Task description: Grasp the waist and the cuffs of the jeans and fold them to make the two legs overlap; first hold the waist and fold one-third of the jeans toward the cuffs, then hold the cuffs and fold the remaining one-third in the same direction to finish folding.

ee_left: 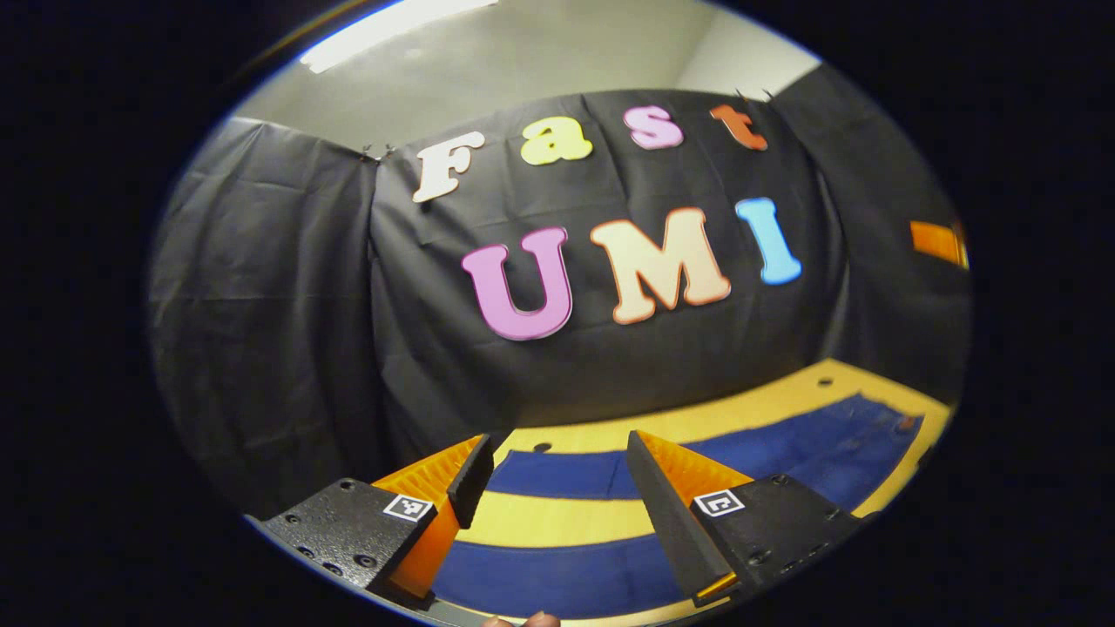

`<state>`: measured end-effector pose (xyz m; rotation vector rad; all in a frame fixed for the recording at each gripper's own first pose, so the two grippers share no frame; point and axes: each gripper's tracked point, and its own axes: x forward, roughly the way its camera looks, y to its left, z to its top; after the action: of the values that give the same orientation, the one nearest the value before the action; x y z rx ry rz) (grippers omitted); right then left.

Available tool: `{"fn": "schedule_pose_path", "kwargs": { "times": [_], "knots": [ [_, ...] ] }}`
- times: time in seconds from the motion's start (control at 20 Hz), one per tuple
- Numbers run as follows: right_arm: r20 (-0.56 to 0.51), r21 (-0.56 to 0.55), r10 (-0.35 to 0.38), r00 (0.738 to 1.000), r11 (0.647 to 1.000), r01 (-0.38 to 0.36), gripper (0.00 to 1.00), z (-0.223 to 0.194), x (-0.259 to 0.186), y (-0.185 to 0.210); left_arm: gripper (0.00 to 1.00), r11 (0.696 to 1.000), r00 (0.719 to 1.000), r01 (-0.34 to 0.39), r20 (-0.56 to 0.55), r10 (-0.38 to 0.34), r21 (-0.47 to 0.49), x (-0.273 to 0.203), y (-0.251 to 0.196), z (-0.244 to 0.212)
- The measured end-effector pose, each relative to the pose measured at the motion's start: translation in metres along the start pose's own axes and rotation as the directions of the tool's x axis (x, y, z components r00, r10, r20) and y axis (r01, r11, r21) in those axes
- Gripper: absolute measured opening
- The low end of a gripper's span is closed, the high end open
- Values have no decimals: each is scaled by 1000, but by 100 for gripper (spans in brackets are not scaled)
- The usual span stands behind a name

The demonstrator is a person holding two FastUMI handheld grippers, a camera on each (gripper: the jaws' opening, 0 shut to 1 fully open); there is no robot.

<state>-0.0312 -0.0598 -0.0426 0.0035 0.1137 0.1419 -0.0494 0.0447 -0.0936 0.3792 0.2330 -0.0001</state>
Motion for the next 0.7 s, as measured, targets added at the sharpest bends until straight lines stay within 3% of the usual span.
{"fn": "schedule_pose_path", "kwargs": {
  "times": [0.15,0.35,0.5,0.7],
  "knots": [
    [1,-11,-13,1000,1000,13,98,-6,-1,-17,95,989,994,23,-108,-7,147,-11,9,-43],
    [-35,5,-13,999,1000,13,98,-23,-3,-25,95,948,970,122,-238,-51,294,-23,1,-102],
    [-57,-1,-11,998,1000,11,97,-30,-10,-30,95,898,938,210,-338,-74,387,-26,-8,-144],
    [-61,-33,-26,998,999,24,98,-35,-12,-40,95,848,874,315,-479,-83,427,-27,-9,-209]
  ]
}}
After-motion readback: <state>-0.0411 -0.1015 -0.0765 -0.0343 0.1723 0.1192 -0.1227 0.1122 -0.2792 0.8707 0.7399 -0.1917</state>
